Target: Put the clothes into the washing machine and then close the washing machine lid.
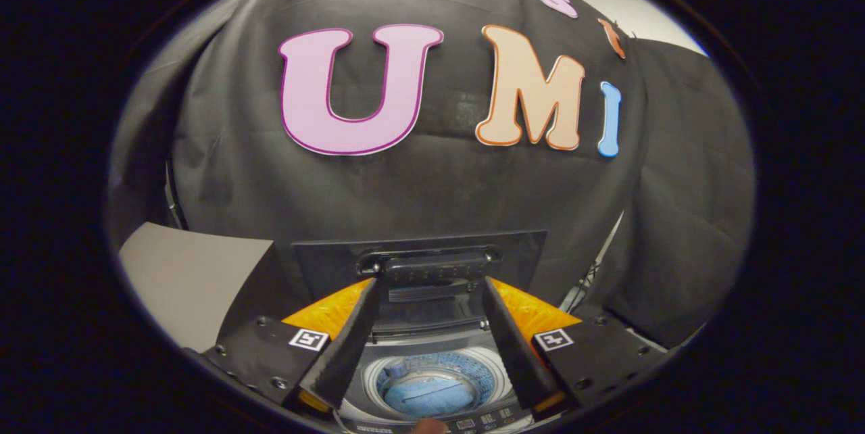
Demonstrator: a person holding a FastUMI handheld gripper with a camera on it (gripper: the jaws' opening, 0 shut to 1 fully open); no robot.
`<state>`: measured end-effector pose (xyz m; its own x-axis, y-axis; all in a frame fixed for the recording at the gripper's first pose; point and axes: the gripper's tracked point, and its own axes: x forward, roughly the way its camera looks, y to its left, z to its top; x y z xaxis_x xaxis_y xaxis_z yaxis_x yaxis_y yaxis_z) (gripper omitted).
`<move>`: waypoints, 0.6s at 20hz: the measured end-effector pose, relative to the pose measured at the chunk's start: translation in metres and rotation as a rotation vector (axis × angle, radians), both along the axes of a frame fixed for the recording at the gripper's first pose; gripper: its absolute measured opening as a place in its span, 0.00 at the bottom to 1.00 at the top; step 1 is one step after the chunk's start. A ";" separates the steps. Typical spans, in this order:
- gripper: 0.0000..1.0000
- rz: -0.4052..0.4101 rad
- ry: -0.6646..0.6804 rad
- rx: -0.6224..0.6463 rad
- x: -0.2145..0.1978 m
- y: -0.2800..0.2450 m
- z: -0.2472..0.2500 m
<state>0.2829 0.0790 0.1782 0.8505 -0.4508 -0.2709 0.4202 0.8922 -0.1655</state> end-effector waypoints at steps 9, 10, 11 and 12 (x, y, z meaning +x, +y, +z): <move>0.99 0.080 -0.106 -0.039 0.017 0.011 0.037; 0.98 0.094 -0.125 -0.048 0.023 0.011 0.044; 0.98 0.108 -0.135 -0.057 0.029 0.011 0.048; 0.98 0.119 -0.142 -0.073 0.036 0.011 0.053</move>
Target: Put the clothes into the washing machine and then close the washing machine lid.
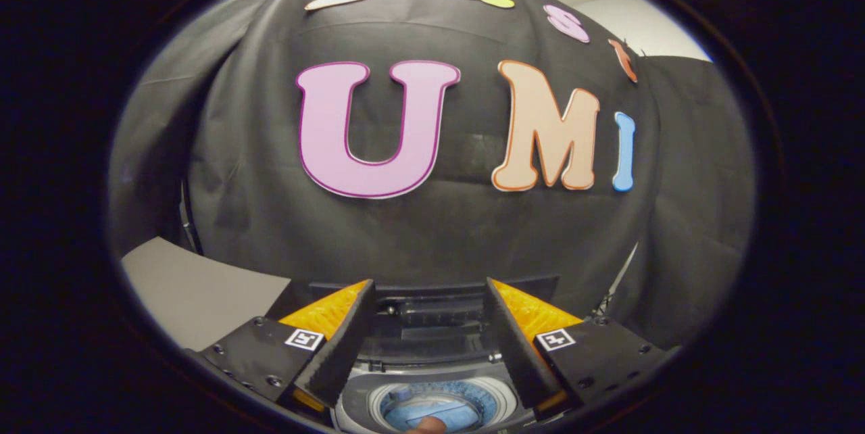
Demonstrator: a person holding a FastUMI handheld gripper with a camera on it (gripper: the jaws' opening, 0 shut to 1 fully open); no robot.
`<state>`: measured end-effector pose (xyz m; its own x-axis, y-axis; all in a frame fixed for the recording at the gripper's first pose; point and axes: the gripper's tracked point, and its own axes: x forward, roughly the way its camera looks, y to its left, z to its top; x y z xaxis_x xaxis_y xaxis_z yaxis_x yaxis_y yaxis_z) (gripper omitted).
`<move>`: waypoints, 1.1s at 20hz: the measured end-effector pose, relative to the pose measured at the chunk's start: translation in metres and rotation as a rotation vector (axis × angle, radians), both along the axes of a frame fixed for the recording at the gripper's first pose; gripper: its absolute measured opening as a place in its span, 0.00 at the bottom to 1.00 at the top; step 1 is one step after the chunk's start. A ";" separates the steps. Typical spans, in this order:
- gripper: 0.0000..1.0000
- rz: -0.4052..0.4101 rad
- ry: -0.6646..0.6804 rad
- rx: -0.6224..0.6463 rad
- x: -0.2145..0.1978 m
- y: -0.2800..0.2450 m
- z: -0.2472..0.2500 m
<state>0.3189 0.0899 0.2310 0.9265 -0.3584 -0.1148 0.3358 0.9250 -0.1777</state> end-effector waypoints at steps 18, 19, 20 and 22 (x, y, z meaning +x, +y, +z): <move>0.98 0.159 0.039 0.171 0.134 -0.049 -0.062; 0.97 0.153 0.058 0.143 0.140 -0.055 -0.072; 0.96 0.152 0.065 0.121 0.136 -0.057 -0.072; 0.97 0.155 0.040 0.137 0.131 -0.053 -0.069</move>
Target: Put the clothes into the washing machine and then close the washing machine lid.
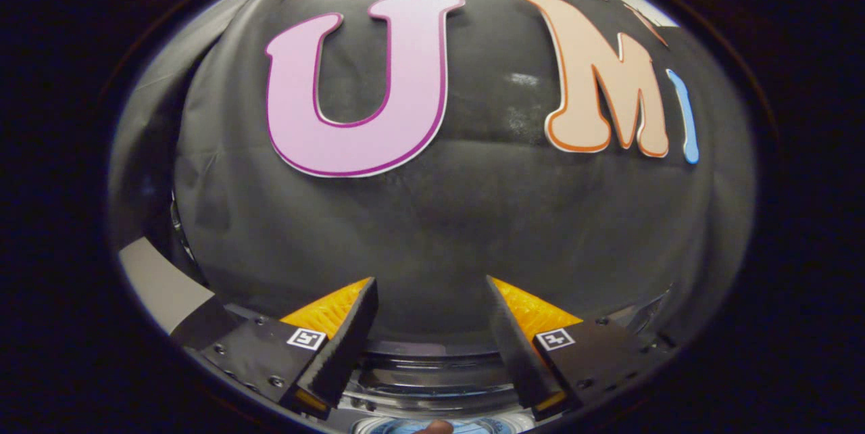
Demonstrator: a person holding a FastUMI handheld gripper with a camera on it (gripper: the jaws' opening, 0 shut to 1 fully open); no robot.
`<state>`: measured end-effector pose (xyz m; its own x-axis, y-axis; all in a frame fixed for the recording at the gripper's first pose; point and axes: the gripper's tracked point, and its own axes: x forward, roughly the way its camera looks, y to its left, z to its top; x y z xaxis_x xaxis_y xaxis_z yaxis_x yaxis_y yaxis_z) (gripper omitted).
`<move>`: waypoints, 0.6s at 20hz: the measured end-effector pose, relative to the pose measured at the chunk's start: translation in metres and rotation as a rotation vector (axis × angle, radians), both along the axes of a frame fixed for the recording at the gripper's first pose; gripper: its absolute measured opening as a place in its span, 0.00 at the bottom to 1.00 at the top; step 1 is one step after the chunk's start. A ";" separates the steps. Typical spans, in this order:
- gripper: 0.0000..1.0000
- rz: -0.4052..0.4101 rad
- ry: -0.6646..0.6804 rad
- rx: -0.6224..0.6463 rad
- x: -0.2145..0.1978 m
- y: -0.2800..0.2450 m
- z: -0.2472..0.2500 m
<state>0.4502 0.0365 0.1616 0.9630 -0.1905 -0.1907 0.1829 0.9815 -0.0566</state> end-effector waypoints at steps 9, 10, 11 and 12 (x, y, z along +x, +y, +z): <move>0.98 -0.003 -0.043 -0.023 -0.001 -0.002 0.003; 0.97 -0.008 -0.048 -0.024 0.000 -0.002 0.004; 0.97 -0.013 -0.051 -0.027 0.000 -0.003 0.003; 0.98 -0.019 -0.059 -0.027 0.000 -0.003 0.004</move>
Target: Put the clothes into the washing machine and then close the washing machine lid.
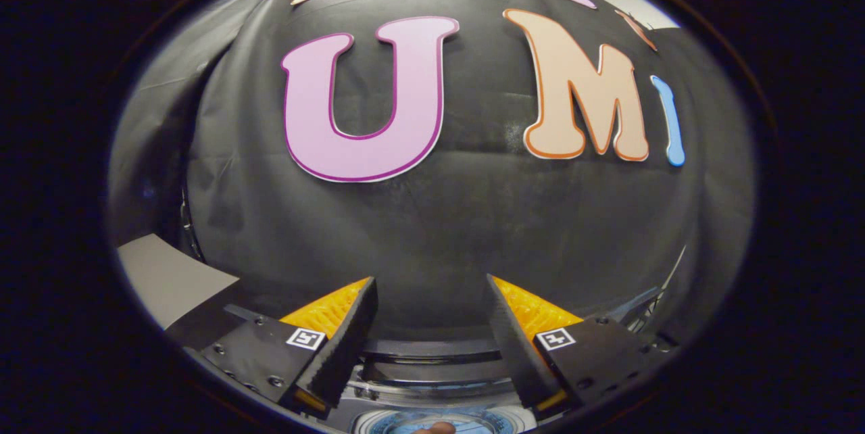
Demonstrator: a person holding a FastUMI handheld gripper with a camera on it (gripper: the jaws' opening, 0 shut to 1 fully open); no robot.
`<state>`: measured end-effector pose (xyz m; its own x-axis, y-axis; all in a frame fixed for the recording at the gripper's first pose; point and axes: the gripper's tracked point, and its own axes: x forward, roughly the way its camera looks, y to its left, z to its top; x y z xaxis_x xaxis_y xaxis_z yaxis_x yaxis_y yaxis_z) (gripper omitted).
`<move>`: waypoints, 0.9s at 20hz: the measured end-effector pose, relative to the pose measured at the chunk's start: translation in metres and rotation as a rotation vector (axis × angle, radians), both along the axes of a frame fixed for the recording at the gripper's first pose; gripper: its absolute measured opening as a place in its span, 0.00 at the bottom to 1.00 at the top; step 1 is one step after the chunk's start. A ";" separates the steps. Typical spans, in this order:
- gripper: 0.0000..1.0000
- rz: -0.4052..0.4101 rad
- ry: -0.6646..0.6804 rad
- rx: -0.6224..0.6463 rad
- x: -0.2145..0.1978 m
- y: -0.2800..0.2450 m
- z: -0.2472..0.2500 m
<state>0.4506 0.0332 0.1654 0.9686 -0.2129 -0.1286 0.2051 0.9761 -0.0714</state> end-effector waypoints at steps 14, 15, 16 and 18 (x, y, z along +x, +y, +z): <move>0.97 -0.027 -0.043 -0.006 -0.001 0.000 0.008; 0.97 -0.034 -0.047 -0.009 -0.001 -0.001 0.005; 0.97 -0.037 -0.050 -0.017 -0.002 -0.001 0.006; 0.97 -0.047 -0.061 -0.010 -0.003 -0.001 0.007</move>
<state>0.4478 0.0323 0.1724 0.9635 -0.2590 -0.0672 0.2546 0.9647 -0.0673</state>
